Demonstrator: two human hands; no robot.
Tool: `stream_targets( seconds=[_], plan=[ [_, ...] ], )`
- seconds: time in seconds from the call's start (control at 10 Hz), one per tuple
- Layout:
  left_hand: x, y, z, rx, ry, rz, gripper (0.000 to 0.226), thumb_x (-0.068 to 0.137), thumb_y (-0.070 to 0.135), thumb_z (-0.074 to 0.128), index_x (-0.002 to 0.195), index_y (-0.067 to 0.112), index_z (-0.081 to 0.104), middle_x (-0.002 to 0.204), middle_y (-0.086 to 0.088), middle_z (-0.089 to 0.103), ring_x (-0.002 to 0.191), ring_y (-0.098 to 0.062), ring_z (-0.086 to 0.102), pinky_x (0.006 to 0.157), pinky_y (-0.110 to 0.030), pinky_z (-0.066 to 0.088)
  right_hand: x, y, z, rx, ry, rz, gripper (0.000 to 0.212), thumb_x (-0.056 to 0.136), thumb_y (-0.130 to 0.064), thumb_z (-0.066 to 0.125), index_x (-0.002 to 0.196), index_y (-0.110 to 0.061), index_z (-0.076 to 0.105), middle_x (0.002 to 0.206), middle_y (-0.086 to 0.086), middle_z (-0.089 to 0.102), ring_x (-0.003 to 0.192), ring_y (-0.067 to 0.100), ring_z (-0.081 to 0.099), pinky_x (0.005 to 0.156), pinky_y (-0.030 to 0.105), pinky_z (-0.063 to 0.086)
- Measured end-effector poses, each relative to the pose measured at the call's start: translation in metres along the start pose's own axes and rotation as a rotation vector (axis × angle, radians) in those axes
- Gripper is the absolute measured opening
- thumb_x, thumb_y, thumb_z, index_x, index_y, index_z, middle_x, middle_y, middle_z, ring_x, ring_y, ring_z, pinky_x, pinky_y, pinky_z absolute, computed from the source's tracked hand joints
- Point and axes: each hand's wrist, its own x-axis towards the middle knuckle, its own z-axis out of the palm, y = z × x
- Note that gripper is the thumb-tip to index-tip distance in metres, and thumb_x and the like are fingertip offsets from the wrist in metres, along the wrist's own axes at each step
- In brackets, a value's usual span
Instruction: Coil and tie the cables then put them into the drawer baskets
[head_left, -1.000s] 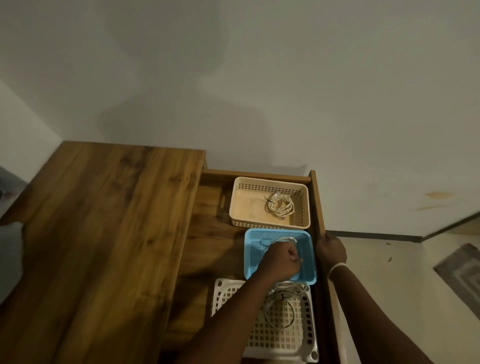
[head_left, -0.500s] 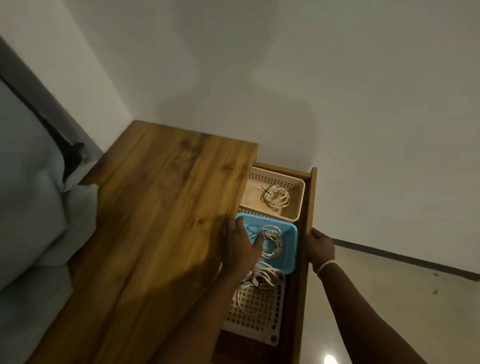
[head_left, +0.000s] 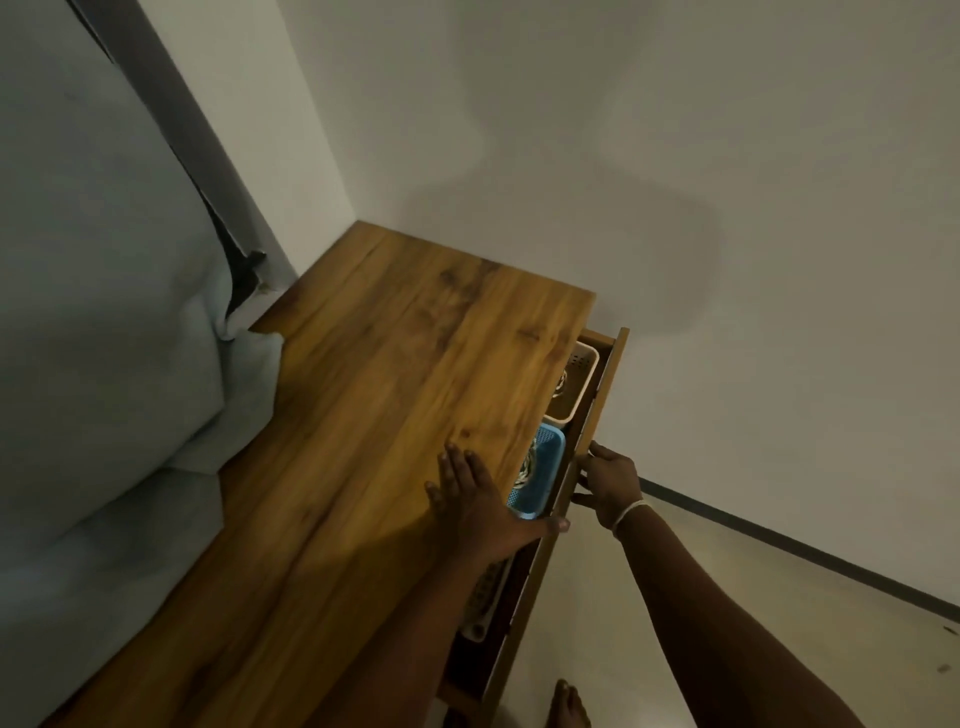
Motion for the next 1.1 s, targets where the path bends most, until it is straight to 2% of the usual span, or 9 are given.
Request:
stream_targets(
  seconds=[0.1,0.2,0.3,0.4,0.5,0.7,0.9,1.0,1.1],
  plan=[
    [-0.001,0.001,0.003,0.046,-0.021,-0.006,0.167,0.022,0.104,0.032,0.146,0.011,-0.032,0.149,-0.015,-0.044,0.139,-0.035,-0.036,0.115,-0.062,-0.009,0.002,-0.004,0.013,0.009,-0.041,0.008,0.030,0.095,0.002,0.052,0.093,-0.019,0.073,0.100,0.018,0.069,0.090,0.030,0.065,0.078,0.048,0.061],
    [0.003,0.000,0.010,0.107,-0.016,-0.006,0.165,0.035,0.098,0.053,0.145,0.010,-0.032,0.148,-0.018,-0.045,0.138,-0.037,-0.037,0.114,-0.063,-0.012,0.000,-0.009,0.027,0.057,-0.055,0.033,0.036,0.097,0.005,0.049,0.084,-0.024,0.066,0.090,0.010,0.064,0.087,0.027,0.060,0.086,0.053,0.057],
    [0.004,-0.003,0.014,0.152,0.020,0.002,0.157,0.048,0.083,0.068,0.144,0.008,-0.032,0.148,-0.019,-0.043,0.139,-0.037,-0.036,0.112,-0.060,-0.018,0.000,-0.013,0.038,0.095,-0.106,0.041,0.028,0.099,-0.001,0.049,0.089,-0.022,0.065,0.094,0.006,0.064,0.088,0.023,0.060,0.080,0.048,0.058],
    [0.002,-0.003,0.020,0.205,0.117,-0.016,0.150,0.050,0.061,0.083,0.148,0.006,-0.016,0.158,-0.021,-0.020,0.147,-0.039,-0.015,0.114,-0.060,-0.008,0.002,-0.014,0.049,0.118,-0.135,0.056,0.019,0.099,-0.012,0.050,0.108,-0.014,0.067,0.109,0.010,0.066,0.094,0.025,0.062,0.077,0.043,0.057],
    [0.006,-0.006,0.034,0.198,0.202,-0.049,0.134,0.043,0.040,0.092,0.151,0.005,0.021,0.160,-0.021,0.012,0.148,-0.038,0.012,0.115,-0.061,0.014,0.006,-0.015,0.059,0.145,-0.159,0.078,0.018,0.102,-0.020,0.046,0.114,-0.017,0.059,0.110,0.004,0.061,0.100,0.026,0.060,0.083,0.046,0.056],
    [0.016,-0.008,0.046,0.176,0.240,-0.059,0.109,0.054,0.032,0.090,0.147,0.006,0.038,0.156,-0.020,0.028,0.144,-0.037,0.027,0.114,-0.059,0.019,0.013,-0.012,0.070,0.182,-0.145,0.100,0.033,0.104,-0.027,0.043,0.132,-0.011,0.052,0.111,0.002,0.060,0.099,0.025,0.059,0.079,0.045,0.056],
    [0.015,-0.009,0.047,0.195,0.163,-0.079,0.121,0.047,0.036,0.093,0.148,0.003,0.034,0.157,-0.023,0.021,0.145,-0.040,0.022,0.114,-0.061,0.017,0.010,-0.013,0.066,0.151,-0.182,0.120,0.043,0.102,-0.030,0.043,0.141,-0.013,0.045,0.128,0.006,0.056,0.116,0.029,0.055,0.088,0.046,0.052],
    [0.006,0.001,0.010,0.139,0.020,-0.088,0.123,0.063,0.042,0.082,0.154,0.006,0.007,0.160,-0.023,-0.004,0.148,-0.042,0.002,0.115,-0.063,0.009,0.007,-0.022,0.063,-0.037,-0.173,0.122,0.049,0.101,-0.037,0.044,0.142,-0.011,0.044,0.135,0.009,0.051,0.121,0.032,0.051,0.095,0.049,0.049],
    [0.021,0.020,-0.041,-0.103,-0.074,-0.075,0.113,0.075,0.047,0.071,0.153,0.018,-0.007,0.160,-0.016,-0.002,0.147,-0.040,0.003,0.117,-0.060,0.011,0.005,-0.042,0.061,-0.162,-0.082,-0.030,0.037,0.098,-0.035,0.048,0.116,-0.006,0.060,0.119,0.016,0.062,0.108,0.036,0.060,0.087,0.050,0.055]
  ],
)
